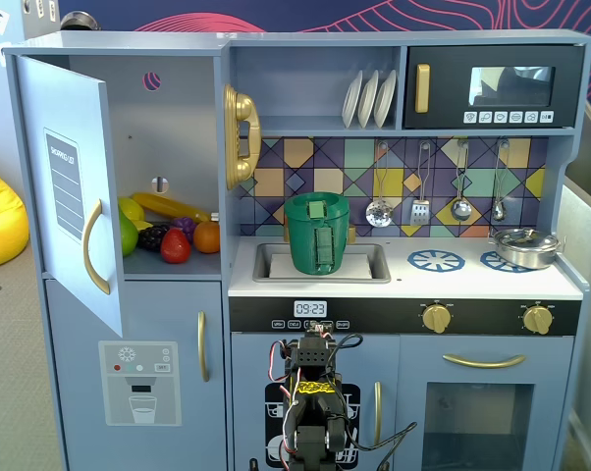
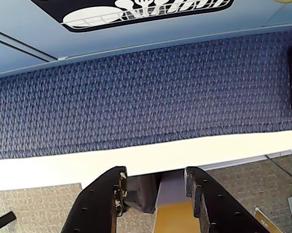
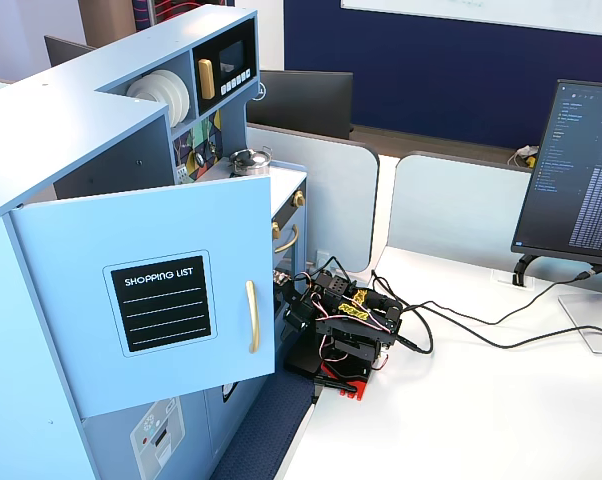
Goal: Close the left cabinet door
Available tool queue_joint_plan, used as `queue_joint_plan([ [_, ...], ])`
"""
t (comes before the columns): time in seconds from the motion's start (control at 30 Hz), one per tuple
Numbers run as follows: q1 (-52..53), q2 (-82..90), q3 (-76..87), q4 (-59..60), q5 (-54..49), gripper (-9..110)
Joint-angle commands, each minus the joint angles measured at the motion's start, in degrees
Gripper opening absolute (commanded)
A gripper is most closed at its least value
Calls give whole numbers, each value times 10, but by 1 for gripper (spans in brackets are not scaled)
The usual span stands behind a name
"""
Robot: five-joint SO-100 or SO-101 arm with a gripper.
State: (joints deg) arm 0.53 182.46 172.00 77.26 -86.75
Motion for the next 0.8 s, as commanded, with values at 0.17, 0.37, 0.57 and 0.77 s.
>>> queue_joint_plan([
  [0.17,-1,-3,-3,105,-1,1],
  [0.37,-7,-3,-3,105,-7,0],
  [0.57,-223,-6,-22,31,45,0],
  [0.77,-599,-40,-115,-225,21,0],
])
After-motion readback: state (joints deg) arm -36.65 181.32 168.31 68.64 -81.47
